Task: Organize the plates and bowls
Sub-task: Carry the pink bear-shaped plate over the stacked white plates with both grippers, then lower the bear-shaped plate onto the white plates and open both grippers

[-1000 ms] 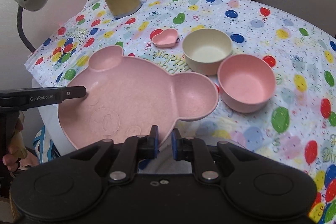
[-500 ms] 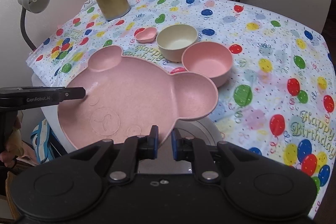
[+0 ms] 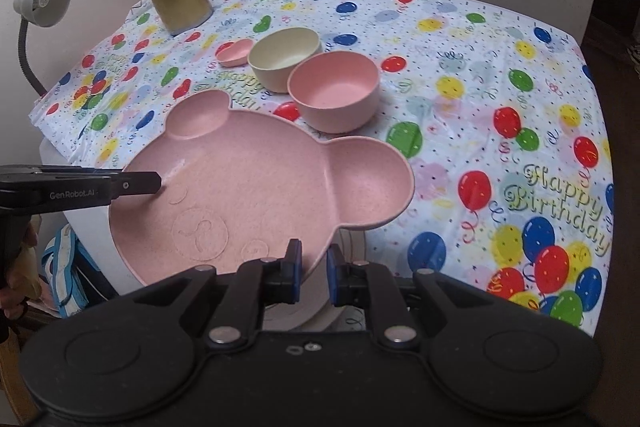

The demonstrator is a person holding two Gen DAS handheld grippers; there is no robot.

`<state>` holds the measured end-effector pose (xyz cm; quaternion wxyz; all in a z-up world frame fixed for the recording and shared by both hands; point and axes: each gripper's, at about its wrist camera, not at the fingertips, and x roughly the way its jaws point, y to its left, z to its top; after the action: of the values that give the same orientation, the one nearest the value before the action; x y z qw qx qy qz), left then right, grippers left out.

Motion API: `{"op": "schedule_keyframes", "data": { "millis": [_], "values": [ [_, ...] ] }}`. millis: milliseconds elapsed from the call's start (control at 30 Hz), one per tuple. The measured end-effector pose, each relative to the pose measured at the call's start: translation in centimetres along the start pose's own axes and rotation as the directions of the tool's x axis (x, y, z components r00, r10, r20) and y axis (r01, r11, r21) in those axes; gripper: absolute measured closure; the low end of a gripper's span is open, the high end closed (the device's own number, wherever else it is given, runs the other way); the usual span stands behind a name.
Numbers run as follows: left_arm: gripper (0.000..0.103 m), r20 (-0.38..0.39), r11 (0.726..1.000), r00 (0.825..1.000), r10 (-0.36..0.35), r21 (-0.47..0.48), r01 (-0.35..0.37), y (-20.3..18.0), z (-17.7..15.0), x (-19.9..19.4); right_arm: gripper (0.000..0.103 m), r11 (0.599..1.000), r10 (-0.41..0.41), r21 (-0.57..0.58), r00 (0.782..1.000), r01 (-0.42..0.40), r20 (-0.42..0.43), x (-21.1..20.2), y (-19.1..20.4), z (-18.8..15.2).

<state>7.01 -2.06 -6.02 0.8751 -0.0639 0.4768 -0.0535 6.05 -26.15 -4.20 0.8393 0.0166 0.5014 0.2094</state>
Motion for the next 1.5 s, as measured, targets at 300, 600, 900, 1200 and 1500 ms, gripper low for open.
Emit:
{"op": "schedule_keyframes", "data": {
  "millis": [300, 600, 900, 1200, 1500],
  "values": [
    [0.083, -0.05, 0.996, 0.998, -0.038, 0.08, 0.042, -0.5, -0.3, 2.6, 0.091, 0.996, -0.052, 0.073, 0.999, 0.053, -0.008, 1.0, -0.8, -1.8],
    [0.083, -0.09, 0.989, 0.993, -0.076, 0.118, 0.086, 0.1, -0.7, 4.9, 0.091, 0.988, -0.11, 0.105, 0.994, 0.11, -0.012, 2.6, -0.6, -3.1],
    [0.083, -0.102, 0.987, 0.992, -0.072, 0.138, 0.086, 0.5, -0.9, 6.0, 0.091, 0.983, -0.123, 0.133, 0.991, 0.127, -0.044, 4.5, -0.7, -3.6],
    [0.083, -0.11, 0.988, 0.992, -0.06, 0.133, 0.075, 1.0, -0.9, 6.9, 0.091, 0.983, -0.134, 0.12, 0.989, 0.141, -0.06, 5.7, -0.2, -3.1],
    [0.083, -0.127, 0.988, 0.991, -0.041, 0.141, 0.059, 0.6, -1.2, 7.1, 0.091, 0.979, -0.14, 0.134, 0.986, 0.151, -0.086, 6.0, -0.7, -3.2]
  ]
}}
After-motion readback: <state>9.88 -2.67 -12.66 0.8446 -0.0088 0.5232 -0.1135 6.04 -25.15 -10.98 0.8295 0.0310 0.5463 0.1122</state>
